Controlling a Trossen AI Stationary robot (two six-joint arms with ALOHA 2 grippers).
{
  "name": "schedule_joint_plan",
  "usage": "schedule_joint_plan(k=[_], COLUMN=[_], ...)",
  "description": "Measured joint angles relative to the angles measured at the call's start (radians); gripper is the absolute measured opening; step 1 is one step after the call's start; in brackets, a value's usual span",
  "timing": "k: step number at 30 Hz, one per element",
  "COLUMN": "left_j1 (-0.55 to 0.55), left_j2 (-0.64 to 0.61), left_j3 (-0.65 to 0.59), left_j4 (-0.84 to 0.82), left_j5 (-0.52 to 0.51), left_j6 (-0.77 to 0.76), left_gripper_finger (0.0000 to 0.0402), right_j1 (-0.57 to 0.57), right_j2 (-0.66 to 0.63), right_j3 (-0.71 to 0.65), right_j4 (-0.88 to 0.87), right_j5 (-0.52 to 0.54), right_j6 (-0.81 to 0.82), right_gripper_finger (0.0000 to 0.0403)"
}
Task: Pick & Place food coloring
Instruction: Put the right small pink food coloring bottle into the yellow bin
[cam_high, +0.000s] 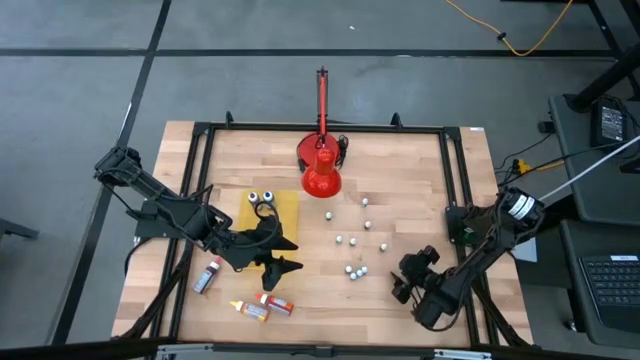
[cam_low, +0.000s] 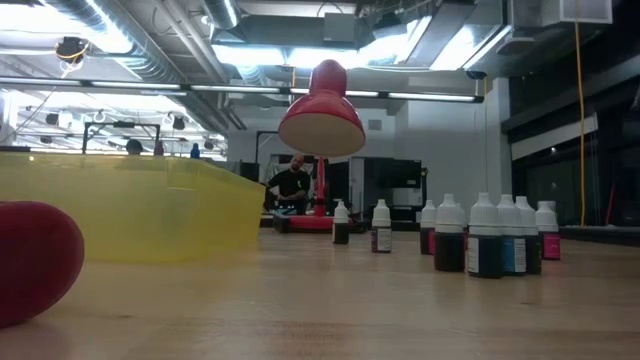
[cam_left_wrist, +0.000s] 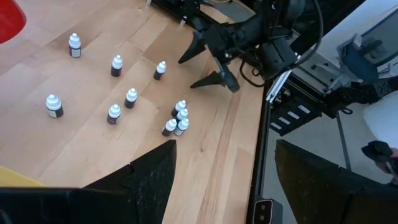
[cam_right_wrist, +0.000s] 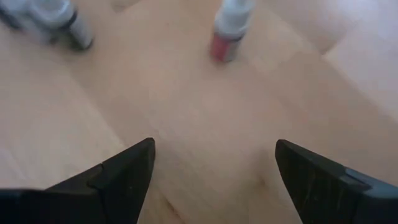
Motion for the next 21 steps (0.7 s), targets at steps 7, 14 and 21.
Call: schedule_joint_plan(k=[7,14,21], left_j1=[0.0,0.0,0.0], left_j2=[0.0,0.0,0.0], left_j3=[0.0,0.0,0.0], left_j4=[0.0,0.0,0.0], left_j5=[0.0,0.0,0.0], left_j6=[0.0,0.0,0.0], left_gripper_finger=[0.026,0.026,0.026], right_j1=[-0.011,-0.047,-0.107], right_j2=[-0.002,-0.012,-0.04], right_j3=[-0.036,-0.071,-0.084], right_j4=[0.038,0.054,0.143], right_j5=[0.059,0.083,0.091], right_j6=[-0.089,-0.106,-0.308], right_gripper_finger=[0.0328,0.0322,0.0322])
